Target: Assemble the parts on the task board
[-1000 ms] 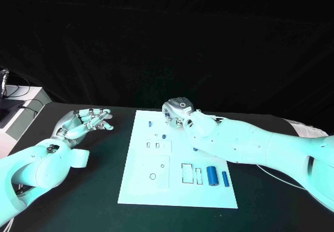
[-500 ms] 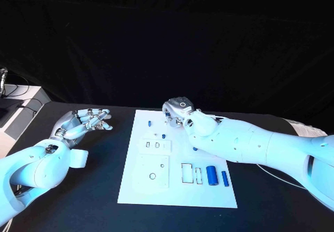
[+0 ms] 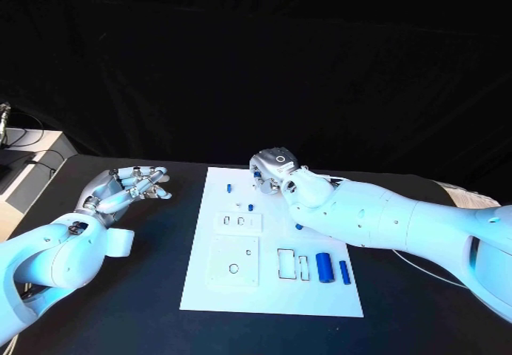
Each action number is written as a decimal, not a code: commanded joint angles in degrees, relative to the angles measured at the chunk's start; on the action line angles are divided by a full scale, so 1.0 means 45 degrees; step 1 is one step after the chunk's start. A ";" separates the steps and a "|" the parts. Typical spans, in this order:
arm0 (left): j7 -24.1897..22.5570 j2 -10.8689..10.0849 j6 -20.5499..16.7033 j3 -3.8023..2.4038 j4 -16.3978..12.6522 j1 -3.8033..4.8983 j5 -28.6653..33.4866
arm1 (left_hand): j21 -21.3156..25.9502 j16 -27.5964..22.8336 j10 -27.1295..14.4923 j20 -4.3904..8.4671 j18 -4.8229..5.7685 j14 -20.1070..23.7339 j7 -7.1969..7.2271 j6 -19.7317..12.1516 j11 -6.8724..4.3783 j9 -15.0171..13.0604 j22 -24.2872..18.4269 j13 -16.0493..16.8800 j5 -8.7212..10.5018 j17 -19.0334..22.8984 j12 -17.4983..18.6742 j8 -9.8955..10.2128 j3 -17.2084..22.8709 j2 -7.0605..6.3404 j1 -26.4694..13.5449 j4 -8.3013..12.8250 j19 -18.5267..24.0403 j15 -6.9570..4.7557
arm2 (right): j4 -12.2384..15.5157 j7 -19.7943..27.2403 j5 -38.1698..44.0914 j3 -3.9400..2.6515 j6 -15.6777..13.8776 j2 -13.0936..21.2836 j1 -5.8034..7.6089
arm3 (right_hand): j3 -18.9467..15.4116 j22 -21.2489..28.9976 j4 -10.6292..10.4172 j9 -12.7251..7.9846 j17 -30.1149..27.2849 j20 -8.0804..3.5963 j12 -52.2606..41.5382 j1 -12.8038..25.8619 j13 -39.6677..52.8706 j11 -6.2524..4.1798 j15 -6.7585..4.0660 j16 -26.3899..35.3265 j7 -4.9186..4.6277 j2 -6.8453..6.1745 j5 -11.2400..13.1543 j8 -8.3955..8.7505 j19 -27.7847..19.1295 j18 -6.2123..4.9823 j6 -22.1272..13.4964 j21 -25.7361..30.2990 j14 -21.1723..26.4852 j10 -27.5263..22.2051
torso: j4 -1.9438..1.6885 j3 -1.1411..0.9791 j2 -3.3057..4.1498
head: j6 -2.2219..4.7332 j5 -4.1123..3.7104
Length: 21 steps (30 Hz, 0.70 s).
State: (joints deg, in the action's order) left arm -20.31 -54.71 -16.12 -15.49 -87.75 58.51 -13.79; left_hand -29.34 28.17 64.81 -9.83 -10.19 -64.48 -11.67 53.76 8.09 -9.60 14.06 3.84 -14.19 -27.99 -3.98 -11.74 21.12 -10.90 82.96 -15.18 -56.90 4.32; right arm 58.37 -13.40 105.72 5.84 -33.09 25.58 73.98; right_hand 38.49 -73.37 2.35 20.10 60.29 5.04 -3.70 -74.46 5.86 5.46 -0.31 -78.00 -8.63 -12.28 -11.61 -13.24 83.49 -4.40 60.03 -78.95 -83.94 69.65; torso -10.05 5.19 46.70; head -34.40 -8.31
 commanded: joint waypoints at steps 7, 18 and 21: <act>-0.0045 0.0063 0.0230 -0.0011 0.0035 0.0006 -0.0028 | -0.0102 0.0095 -0.0079 -0.0018 -0.0008 0.0151 -0.0013 -0.0087 0.0006 -0.0020 0.0040 0.0004 0.0082 -0.0059 0.0084 0.0072 0.0115 -0.0047 0.0028 0.0010 0.0144 -0.0005 | -0.0143 0.0072 -0.0147 0.0022 0.0261 0.0030 -0.0037 | -0.0210 0.1529 -0.0359 -0.0108 -0.1044 0.0300 0.0058 0.0259 -0.0443 0.0086 0.0236 0.0421 -0.0096 -0.0637 0.0420 0.0660 -0.0621 -0.0100 -0.0933 0.1174 0.0110 -0.1472 | -0.0013 0.0015 0.0006 | -0.0022 -0.0035; -0.0032 0.0068 0.0231 -0.0011 0.0081 0.0006 -0.0028 | -0.0112 0.0103 -0.0091 -0.0020 -0.0007 0.0163 -0.0016 -0.0091 0.0009 -0.0020 0.0047 0.0002 0.0083 -0.0069 0.0087 0.0077 0.0117 -0.0050 0.0022 0.0011 0.0156 -0.0003 | 0.0081 0.0144 -0.0346 0.0023 -0.0036 0.0210 -0.0036 | -0.1049 0.2018 -0.0562 -0.0204 -0.1306 0.0317 0.0030 0.0033 -0.0462 0.0110 0.0249 0.0512 -0.0036 -0.0586 0.0444 0.0965 -0.0723 -0.0185 -0.1247 0.1629 0.0138 -0.2094 | -0.0024 0.0024 0.0008 | -0.0031 -0.0063; -0.0033 0.0070 0.0233 -0.0011 0.0088 0.0006 -0.0028 | -0.0112 0.0103 -0.0091 -0.0020 -0.0007 0.0163 -0.0016 -0.0091 0.0009 -0.0020 0.0047 0.0002 0.0083 -0.0069 0.0087 0.0077 0.0117 -0.0050 0.0022 0.0011 0.0156 -0.0003 | 0.0333 0.0176 -0.0491 0.0015 -0.0309 0.0401 -0.0037 | -0.1201 0.2059 -0.0624 -0.0219 -0.1311 0.0314 0.0019 0.0024 -0.0453 0.0105 0.0246 0.0504 -0.0034 -0.0574 0.0443 0.1002 -0.0720 -0.0192 -0.1271 0.1674 0.0132 -0.2090 | -0.0032 0.0027 0.0007 | -0.0025 -0.0076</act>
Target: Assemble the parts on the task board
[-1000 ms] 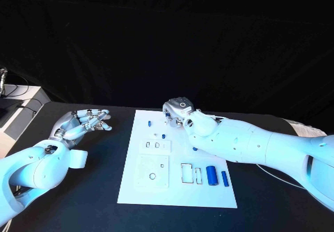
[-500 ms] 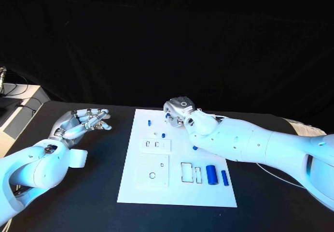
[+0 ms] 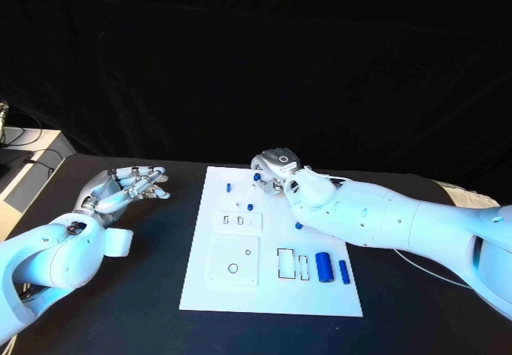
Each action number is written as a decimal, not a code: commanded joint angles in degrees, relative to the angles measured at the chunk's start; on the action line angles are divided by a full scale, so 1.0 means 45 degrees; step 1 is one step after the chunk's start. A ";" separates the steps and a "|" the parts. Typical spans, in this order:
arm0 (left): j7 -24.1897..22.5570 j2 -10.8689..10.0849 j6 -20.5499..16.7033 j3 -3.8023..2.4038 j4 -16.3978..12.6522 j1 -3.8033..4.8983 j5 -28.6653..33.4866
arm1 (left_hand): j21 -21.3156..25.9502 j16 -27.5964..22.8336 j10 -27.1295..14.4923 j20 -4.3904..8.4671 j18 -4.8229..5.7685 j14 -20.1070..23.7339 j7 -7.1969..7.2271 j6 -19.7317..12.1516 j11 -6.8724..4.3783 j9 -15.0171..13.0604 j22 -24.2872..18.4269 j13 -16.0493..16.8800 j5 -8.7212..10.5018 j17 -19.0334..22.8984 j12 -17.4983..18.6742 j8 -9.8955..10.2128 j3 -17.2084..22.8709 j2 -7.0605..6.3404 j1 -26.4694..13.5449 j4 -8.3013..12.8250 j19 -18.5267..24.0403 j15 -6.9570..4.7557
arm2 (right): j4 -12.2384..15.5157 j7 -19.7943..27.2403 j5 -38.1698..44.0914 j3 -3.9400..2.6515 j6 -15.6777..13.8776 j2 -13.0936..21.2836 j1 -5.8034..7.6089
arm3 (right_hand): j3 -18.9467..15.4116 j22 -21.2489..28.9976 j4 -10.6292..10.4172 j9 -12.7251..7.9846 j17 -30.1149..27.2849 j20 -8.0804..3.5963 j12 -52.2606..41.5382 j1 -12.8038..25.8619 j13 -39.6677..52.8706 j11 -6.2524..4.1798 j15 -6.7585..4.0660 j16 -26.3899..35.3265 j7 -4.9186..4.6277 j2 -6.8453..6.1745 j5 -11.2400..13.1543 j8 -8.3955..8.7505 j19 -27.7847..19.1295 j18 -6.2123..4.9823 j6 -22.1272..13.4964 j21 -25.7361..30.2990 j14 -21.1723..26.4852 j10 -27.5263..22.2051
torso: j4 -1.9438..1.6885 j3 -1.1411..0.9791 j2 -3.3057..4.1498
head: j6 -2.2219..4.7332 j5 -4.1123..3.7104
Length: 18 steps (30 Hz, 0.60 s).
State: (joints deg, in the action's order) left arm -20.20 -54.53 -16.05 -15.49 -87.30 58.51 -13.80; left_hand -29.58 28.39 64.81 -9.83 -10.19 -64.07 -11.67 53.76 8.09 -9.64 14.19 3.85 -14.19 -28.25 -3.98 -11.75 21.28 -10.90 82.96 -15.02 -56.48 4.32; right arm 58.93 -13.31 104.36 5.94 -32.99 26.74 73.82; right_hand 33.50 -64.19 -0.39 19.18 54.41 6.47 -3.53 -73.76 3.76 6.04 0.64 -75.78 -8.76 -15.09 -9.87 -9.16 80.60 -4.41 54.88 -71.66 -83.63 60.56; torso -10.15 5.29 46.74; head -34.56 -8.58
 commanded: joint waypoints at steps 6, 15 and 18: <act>-0.0108 0.0027 0.0302 -0.0010 0.0023 0.0006 -0.0027 | -0.0058 0.0053 -0.0091 -0.0020 -0.0006 0.0071 -0.0016 -0.0091 0.0010 -0.0011 0.0019 0.0002 0.0083 -0.0011 0.0087 0.0077 0.0081 -0.0049 0.0022 -0.0025 0.0061 -0.0001 | 0.1233 0.0504 -0.1595 -0.0225 -0.1110 0.1060 0.0012 | -0.0370 -0.0149 -0.0333 -0.0102 0.0148 -0.0083 -0.0194 -0.0148 0.0135 -0.0157 -0.0064 -0.0111 -0.0019 0.0057 0.0021 0.0320 0.0069 -0.0152 -0.0339 -0.0005 -0.0010 0.0624 | 0.0011 0.0001 -0.0021 | 0.0060 -0.0055; -0.0303 -0.0009 0.0700 -0.0010 0.0025 0.0005 -0.0088 | -0.0111 0.0017 -0.0023 -0.0081 0.0029 0.0480 0.0117 -0.0055 -0.0049 -0.0059 0.0087 0.0008 0.0075 -0.0108 0.0058 0.0076 0.0142 -0.0102 -0.0007 0.0022 0.0479 0.0020 | 0.3056 0.1474 -0.5650 -0.0511 -0.0557 0.3320 0.0446 | -0.0861 -0.1483 -0.0641 -0.0132 0.1579 -0.0116 -0.0765 -0.0233 0.0711 -0.0219 -0.0098 -0.0956 -0.0265 -0.0239 -0.0798 0.0608 0.0587 0.0102 -0.0635 -0.0970 -0.0342 0.2741 | 0.0217 -0.0071 -0.0055 | 0.0179 -0.0087; -0.0288 0.0000 0.0668 -0.0009 0.0022 0.0004 -0.0119 | -0.0126 0.0016 0.0032 -0.0090 0.0029 0.0515 0.0106 -0.0038 -0.0052 -0.0069 0.0100 0.0017 0.0073 -0.0120 0.0040 0.0069 0.0161 -0.0089 -0.0011 0.0023 0.0528 0.0022 | 0.3432 0.1552 -0.6457 -0.0535 0.0602 0.4030 0.0572 | -0.1846 -0.1649 -0.0589 -0.0070 0.1708 -0.0392 -0.2065 -0.0647 0.1869 -0.0635 -0.0431 -0.1079 0.0058 -0.0214 -0.0868 0.0609 0.0614 0.0117 -0.0641 -0.1080 -0.0335 0.4127 | 0.0317 -0.0154 -0.0064 | 0.0217 -0.0121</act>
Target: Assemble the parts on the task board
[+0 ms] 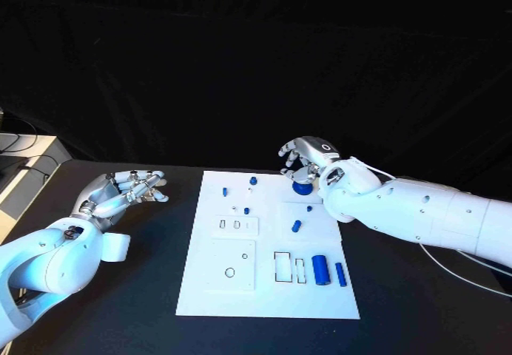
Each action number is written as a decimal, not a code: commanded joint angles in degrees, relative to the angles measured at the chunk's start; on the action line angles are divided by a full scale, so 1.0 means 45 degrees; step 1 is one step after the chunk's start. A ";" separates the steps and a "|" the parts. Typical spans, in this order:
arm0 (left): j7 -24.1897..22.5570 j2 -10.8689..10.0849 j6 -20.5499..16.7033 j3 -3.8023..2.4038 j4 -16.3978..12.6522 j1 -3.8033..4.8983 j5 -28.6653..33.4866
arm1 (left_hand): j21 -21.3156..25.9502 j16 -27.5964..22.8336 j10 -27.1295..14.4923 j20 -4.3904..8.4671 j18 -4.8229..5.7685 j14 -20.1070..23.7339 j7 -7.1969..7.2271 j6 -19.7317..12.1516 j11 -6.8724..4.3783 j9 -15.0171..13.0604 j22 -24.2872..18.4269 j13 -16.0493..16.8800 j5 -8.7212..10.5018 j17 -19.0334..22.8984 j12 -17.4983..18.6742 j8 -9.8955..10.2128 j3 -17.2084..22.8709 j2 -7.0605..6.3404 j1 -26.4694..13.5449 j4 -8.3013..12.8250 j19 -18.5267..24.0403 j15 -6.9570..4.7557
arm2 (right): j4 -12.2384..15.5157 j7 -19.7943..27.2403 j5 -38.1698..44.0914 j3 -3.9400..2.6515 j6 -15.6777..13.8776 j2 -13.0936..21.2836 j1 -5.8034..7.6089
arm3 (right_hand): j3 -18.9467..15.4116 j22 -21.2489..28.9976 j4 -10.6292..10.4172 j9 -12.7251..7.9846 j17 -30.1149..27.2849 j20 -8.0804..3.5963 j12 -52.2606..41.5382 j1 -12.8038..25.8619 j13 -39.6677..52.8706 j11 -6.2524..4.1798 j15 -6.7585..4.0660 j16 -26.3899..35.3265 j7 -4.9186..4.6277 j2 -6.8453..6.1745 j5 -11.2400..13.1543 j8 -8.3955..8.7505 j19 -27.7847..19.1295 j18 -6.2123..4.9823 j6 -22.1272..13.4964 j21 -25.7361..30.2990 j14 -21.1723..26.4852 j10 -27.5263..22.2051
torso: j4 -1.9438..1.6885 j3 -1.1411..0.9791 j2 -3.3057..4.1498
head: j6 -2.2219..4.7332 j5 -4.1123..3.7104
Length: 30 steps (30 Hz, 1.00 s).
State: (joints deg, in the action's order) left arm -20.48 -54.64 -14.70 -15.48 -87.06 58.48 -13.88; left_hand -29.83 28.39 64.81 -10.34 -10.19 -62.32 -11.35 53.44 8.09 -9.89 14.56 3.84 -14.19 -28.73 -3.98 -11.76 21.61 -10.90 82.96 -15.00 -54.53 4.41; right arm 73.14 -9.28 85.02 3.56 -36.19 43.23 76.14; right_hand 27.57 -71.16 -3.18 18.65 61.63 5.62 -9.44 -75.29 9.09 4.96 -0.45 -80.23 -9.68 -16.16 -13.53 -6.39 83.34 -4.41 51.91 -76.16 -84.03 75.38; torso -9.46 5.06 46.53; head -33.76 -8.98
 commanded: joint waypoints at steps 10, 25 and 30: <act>-0.0166 0.0077 0.0249 -0.0010 -0.0013 0.0006 -0.0174 | -0.0109 0.0040 0.0141 0.0015 0.0020 0.0139 0.0025 0.0046 -0.0061 -0.0024 0.0045 0.0034 0.0074 -0.0041 0.0010 0.0071 0.0111 -0.0091 -0.0013 0.0028 0.0142 -0.0007 | 0.0206 -0.0170 -0.3097 -0.0019 0.3879 0.1135 0.0140 | -0.3264 -0.2704 -0.1481 0.0466 0.4013 -0.0042 -1.6799 -0.1203 1.6895 -0.0200 0.0038 -0.1603 0.0087 0.0612 -0.0574 -0.0838 0.0892 0.0640 -0.0493 -0.1960 -0.0912 0.2404 | 0.0263 -0.0260 -0.0007 | 0.0028 -0.0076; -0.0130 0.0177 0.0200 -0.0008 0.0069 -0.0002 -0.0205 | -0.0146 0.0072 0.0115 0.0013 0.0012 0.0120 0.0022 0.0033 -0.0052 -0.0026 0.0068 0.0024 0.0077 -0.0065 0.0040 0.0081 0.0116 -0.0112 -0.0018 0.0037 0.0154 -0.0009 | -0.0287 -0.1304 -0.3679 -0.0005 0.3991 0.0573 0.0116 | -0.4183 -0.3904 -0.2497 0.0511 0.5589 0.0161 -1.7902 -0.1480 1.7980 0.0000 0.0232 -0.2028 -0.0030 0.0762 -0.0725 -0.1190 0.1354 0.0909 -0.0823 -0.2862 -0.1177 0.3249 | 0.0174 -0.0204 -0.0004 | -0.0111 -0.0154; -0.0136 0.0171 0.0169 -0.0008 0.0077 -0.0003 -0.0210 | -0.0156 0.0079 0.0107 0.0012 0.0011 0.0118 0.0021 0.0031 -0.0050 -0.0027 0.0074 0.0021 0.0078 -0.0071 0.0047 0.0083 0.0119 -0.0114 -0.0021 0.0037 0.0157 -0.0008 | -0.0510 -0.1468 -0.3593 -0.0003 0.3894 0.0448 0.0097 | -0.4197 -0.3996 -0.2547 0.0515 0.5619 0.0168 -1.7902 -0.1517 1.7980 0.0004 0.0237 -0.2035 -0.0032 0.0792 -0.0770 -0.1213 0.1395 0.0932 -0.0827 -0.2932 -0.1183 0.3249 | 0.0216 -0.0211 0.0007 | -0.0140 -0.0174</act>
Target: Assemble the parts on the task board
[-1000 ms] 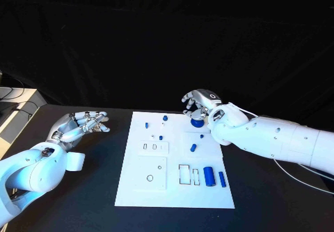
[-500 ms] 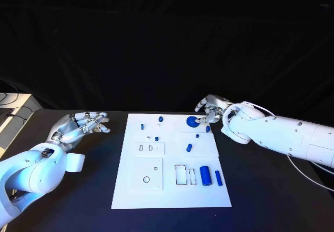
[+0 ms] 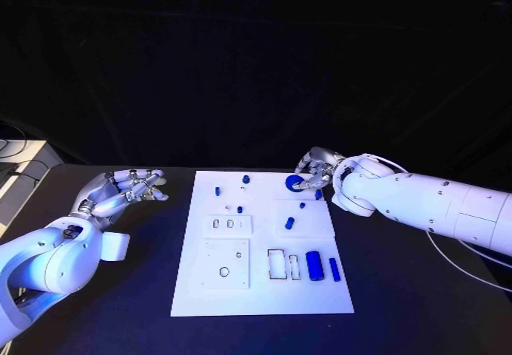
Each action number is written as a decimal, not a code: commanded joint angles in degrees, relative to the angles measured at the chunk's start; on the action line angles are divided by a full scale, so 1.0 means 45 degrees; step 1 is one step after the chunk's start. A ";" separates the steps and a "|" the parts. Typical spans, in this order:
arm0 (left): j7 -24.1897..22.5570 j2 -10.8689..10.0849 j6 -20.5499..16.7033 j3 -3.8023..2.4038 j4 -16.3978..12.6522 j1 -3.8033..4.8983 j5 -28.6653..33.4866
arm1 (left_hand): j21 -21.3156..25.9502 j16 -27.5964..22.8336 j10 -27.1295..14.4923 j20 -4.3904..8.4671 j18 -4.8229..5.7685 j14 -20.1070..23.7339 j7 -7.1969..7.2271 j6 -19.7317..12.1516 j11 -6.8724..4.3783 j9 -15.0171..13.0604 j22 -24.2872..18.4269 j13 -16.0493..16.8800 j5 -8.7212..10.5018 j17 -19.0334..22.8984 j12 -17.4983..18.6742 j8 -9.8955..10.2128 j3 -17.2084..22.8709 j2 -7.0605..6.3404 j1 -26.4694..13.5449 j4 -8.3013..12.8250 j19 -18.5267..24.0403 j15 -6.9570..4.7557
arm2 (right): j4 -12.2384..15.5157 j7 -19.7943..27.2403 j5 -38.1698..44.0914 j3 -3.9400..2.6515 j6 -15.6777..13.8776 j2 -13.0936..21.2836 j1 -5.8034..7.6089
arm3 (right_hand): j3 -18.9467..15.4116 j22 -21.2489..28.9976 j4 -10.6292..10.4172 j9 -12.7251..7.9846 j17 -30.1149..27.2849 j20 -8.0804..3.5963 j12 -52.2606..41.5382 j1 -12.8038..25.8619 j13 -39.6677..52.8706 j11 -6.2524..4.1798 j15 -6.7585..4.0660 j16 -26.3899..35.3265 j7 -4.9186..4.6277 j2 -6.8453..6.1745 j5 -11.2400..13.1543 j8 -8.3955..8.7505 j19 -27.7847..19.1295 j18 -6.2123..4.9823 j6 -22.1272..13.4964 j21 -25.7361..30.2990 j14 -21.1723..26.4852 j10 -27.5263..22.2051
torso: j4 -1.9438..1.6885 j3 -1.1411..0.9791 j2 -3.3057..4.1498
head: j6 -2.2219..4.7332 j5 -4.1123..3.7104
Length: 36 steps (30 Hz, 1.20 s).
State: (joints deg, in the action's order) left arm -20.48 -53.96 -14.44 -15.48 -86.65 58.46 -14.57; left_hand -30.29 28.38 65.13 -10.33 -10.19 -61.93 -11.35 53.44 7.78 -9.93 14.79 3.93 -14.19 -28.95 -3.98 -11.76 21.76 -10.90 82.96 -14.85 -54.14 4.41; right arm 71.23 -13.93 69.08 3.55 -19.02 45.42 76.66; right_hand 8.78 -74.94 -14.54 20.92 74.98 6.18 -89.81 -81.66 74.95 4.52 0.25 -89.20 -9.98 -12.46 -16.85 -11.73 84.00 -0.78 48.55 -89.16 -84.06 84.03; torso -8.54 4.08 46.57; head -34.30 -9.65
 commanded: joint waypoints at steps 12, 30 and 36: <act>-0.0136 0.0018 0.0098 -0.0009 -0.0006 0.0002 -0.0058 | -0.0058 0.0082 0.0034 0.0011 0.0010 0.0029 0.0020 0.0030 0.0019 -0.0019 0.0025 0.0001 0.0077 -0.0023 0.0050 0.0084 0.0088 -0.0114 -0.0021 0.0004 0.0071 -0.0008 | -0.0301 -0.0511 0.0151 0.0005 0.0034 -0.0237 -0.0081 | 0.0060 -0.3234 -0.0116 0.0032 0.2704 0.0060 -0.0042 -0.0300 0.3345 0.0104 0.0093 -0.0054 0.0035 0.0105 -0.0092 -0.0126 0.1282 0.0145 -0.0047 -0.0103 -0.1185 0.1327 | 0.0002 0.0016 -0.0029 | -0.0110 0.0011; -0.0120 0.0001 0.0078 -0.0009 0.0000 0.0002 -0.0059 | -0.0085 0.0098 0.0019 0.0008 0.0006 0.0027 0.0012 0.0025 0.0025 -0.0022 0.0042 -0.0004 0.0077 -0.0038 0.0062 0.0090 0.0098 -0.0112 -0.0026 0.0005 0.0080 -0.0005 | -0.0539 -0.0523 0.0263 0.0062 0.0376 -0.0432 -0.0206 | 0.0264 -0.3322 -0.0143 0.0066 0.2753 0.0064 -0.0042 -0.0543 0.3345 0.0087 0.0086 -0.0065 0.0055 0.0205 -0.0123 -0.0281 0.1322 0.0167 0.0076 -0.0170 -0.1193 0.1327 | 0.0007 0.0016 -0.0025 | -0.0173 0.0065; -0.0118 -0.0005 0.0072 -0.0009 0.0000 0.0002 -0.0059 | -0.0094 0.0103 0.0014 0.0007 0.0005 0.0026 0.0010 0.0022 0.0027 -0.0022 0.0047 -0.0006 0.0077 -0.0043 0.0066 0.0092 0.0101 -0.0111 -0.0028 0.0006 0.0083 -0.0005 | -0.0598 -0.0498 0.0342 0.0086 0.0385 -0.0485 -0.0255 | 0.0352 -0.3346 -0.0144 0.0075 0.2767 0.0061 -0.0042 -0.0621 0.3345 0.0076 0.0078 -0.0068 0.0068 0.0223 -0.0161 -0.0339 0.1334 0.0173 0.0144 -0.0188 -0.1196 0.1327 | 0.0019 0.0013 -0.0026 | -0.0188 0.0083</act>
State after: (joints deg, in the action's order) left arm -20.46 -54.05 -14.49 -15.48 -86.54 58.45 -14.71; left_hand -30.51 28.73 65.12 -10.34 -10.19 -61.93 -11.36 53.45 7.79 -9.96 14.96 3.91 -14.19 -29.09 -3.98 -11.49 21.76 -10.90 82.96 -14.85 -54.14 4.41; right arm 68.57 -16.21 69.76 3.75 -18.61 43.35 75.83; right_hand 10.00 -74.92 -15.09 21.28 74.96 6.17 -89.88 -83.85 74.91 4.61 0.23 -89.20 -9.79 -11.61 -17.30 -13.06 84.00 -0.79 48.74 -89.71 -84.05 84.12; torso -8.46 4.11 46.46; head -35.08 -9.33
